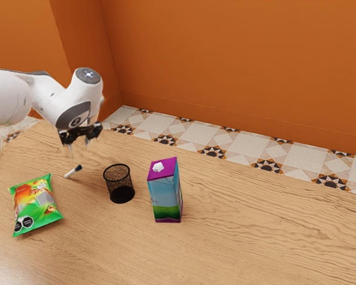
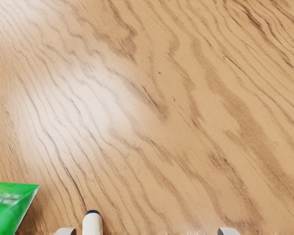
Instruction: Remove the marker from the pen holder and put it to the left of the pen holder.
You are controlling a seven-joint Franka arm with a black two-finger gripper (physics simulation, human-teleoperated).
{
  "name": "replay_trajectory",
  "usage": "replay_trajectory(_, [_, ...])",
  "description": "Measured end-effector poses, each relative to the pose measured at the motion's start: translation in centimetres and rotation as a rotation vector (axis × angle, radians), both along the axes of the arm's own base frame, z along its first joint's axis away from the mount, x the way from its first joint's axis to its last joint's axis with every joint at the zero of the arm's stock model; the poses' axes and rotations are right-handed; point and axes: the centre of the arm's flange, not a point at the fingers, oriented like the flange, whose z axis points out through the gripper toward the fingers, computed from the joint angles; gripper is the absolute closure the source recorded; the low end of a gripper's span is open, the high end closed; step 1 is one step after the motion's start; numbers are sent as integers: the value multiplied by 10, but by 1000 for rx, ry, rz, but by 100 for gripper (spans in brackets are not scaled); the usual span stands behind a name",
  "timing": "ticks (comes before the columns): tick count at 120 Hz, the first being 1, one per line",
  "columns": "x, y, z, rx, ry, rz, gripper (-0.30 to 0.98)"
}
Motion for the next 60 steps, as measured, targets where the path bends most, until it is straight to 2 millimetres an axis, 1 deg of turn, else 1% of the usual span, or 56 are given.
replay_trajectory(8, [-6, 5, 40, -66, -51, 33, 28])
replay_trajectory(17, [-18, 10, 88, -149, -101, 56, 20])
replay_trajectory(22, [-25, 11, 110, -182, -112, 57, 17])
replay_trajectory(35, [-42, 5, 163, -260, -122, 25, 11])
replay_trajectory(41, [-43, 2, 200, -291, -131, -14, 9])
replay_trajectory(45, [-42, -4, 222, -305, -128, -51, 8])
replay_trajectory(49, [-41, -16, 236, -318, -111, -95, 8])
replay_trajectory(54, [-40, -32, 246, -332, -80, -154, 7])
replay_trajectory(60, [-40, -53, 250, -345, -37, -223, 6])
